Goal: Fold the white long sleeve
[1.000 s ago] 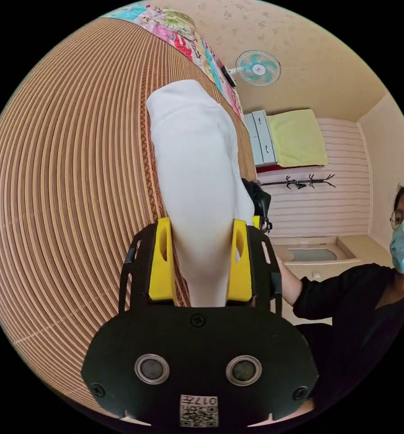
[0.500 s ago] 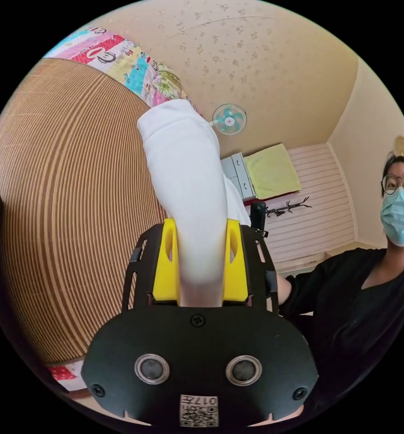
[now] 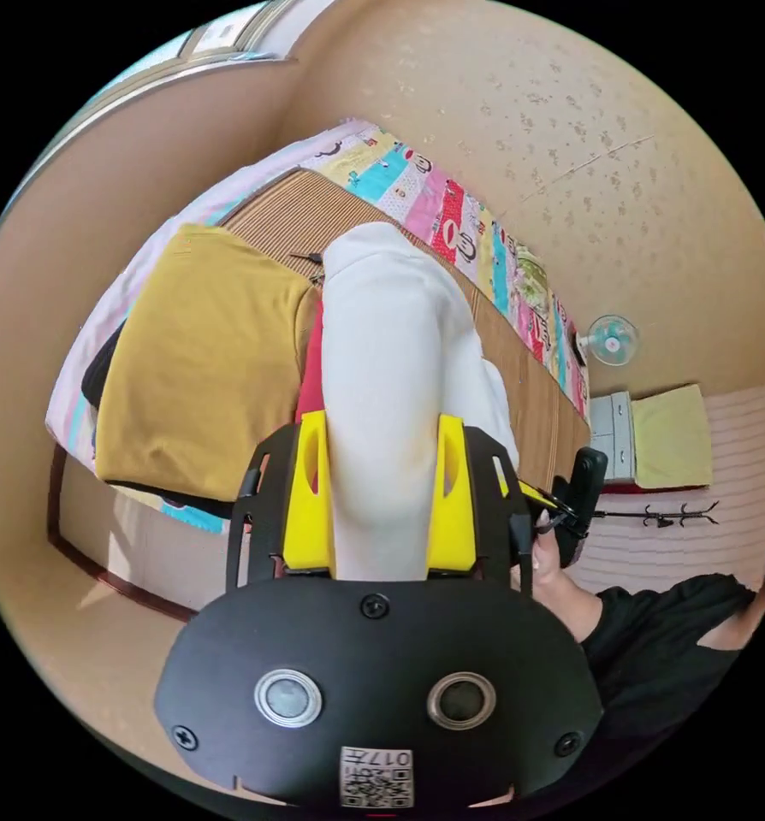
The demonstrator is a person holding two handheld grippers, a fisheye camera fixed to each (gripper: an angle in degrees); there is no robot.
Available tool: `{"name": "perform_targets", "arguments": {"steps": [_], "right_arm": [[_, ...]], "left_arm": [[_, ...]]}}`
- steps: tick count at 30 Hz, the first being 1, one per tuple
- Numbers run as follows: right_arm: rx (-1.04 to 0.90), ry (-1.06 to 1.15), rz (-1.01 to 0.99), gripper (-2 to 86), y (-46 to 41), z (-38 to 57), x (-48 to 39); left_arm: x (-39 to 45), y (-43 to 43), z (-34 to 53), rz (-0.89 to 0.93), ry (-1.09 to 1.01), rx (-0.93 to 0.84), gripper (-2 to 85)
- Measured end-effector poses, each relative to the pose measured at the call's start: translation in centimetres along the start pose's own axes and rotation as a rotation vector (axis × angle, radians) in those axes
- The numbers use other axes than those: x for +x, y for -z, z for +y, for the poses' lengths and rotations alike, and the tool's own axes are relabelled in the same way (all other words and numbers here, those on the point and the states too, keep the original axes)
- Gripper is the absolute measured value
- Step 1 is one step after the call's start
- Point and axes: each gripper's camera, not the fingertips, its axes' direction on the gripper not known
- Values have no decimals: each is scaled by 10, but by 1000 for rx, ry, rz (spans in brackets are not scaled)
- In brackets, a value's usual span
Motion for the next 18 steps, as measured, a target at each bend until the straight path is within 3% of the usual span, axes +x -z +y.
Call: {"name": "perform_targets", "arguments": {"steps": [4,8,11,15,18], "right_arm": [[24,75,-25,138,0,33,7],[13,227,115,125,24,78,4],[31,290,282,111,46,112,16],[25,378,461,64,58,155,48],[66,386,558,43,55,191,93]], "left_arm": [[-2,5,47,139,55,125,183],[40,49,120,-49,48,417,163],[92,58,150,-114,-133,531,162],[158,-22,153,-251,-445,396,158],[154,-99,156,-309,-440,281,123]]}}
